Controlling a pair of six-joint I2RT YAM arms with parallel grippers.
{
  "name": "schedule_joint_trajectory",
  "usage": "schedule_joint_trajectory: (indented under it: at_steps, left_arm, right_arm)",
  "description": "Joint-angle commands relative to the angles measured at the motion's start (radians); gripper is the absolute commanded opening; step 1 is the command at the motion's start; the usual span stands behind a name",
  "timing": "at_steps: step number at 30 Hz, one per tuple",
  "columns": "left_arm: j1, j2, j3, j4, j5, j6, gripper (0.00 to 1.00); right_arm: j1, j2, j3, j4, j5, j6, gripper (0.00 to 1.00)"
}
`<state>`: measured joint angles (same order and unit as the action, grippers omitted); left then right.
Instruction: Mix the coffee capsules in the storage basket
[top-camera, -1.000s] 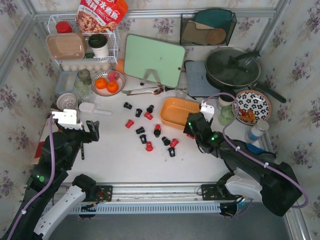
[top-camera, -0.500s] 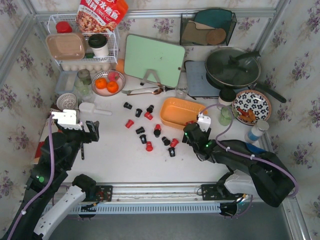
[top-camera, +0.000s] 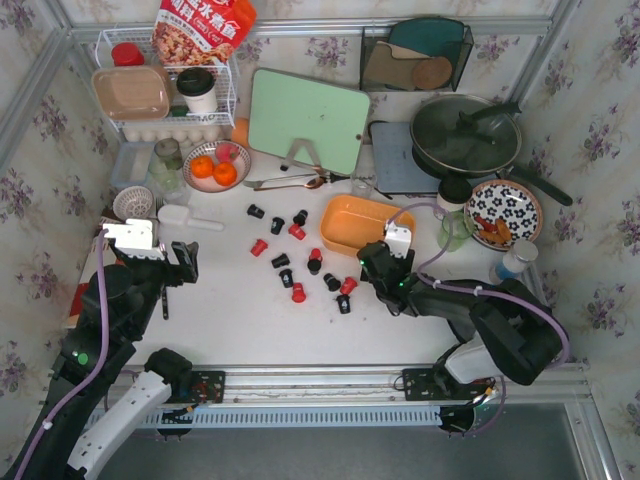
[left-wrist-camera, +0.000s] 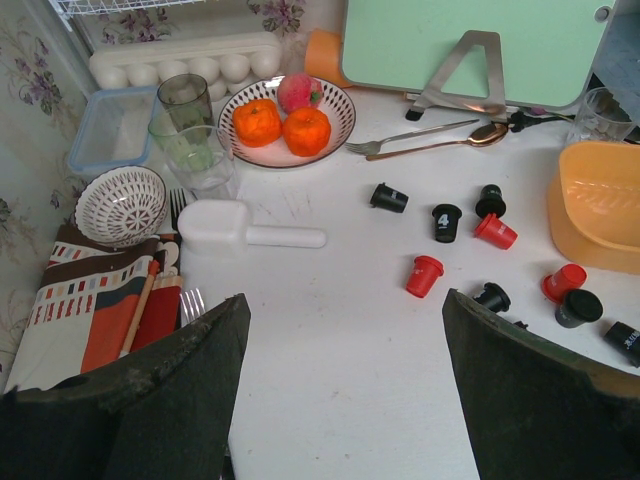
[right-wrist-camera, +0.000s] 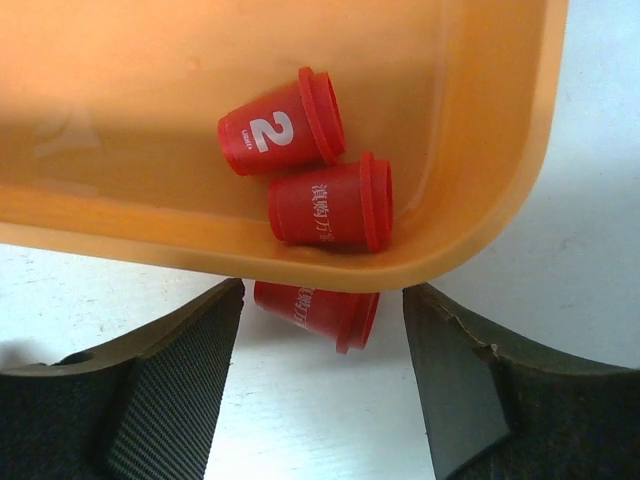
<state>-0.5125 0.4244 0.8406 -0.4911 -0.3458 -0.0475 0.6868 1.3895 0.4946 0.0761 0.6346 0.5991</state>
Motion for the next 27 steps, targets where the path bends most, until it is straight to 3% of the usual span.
schedule_joint_trajectory:
  at_steps: [1, 5, 9, 21, 27]
  left_arm:
    - [0.000, -0.001, 0.000, 0.036, 0.001, 0.003, 0.80]
    - [0.000, -0.001, 0.000, 0.035, -0.001, 0.004, 0.80]
    - [0.000, 0.002, 0.000, 0.036, 0.001, 0.003, 0.80]
    - [0.000, 0.026, 0.000, 0.036, 0.001, 0.005, 0.80]
    - [0.000, 0.069, 0.001, 0.033, 0.006, 0.006, 0.80]
  right_arm:
    - [0.002, 0.042, 0.026, 0.022, 0.047, 0.012, 0.70]
    - [0.002, 0.055, 0.023, 0.008, 0.046, 0.021, 0.60]
    - [0.002, 0.021, 0.010, 0.000, 0.040, 0.025, 0.42]
    - [0.002, -0.196, 0.079, -0.148, -0.054, 0.021, 0.39]
    - [-0.010, -0.228, 0.125, -0.122, -0.040, -0.055, 0.42]
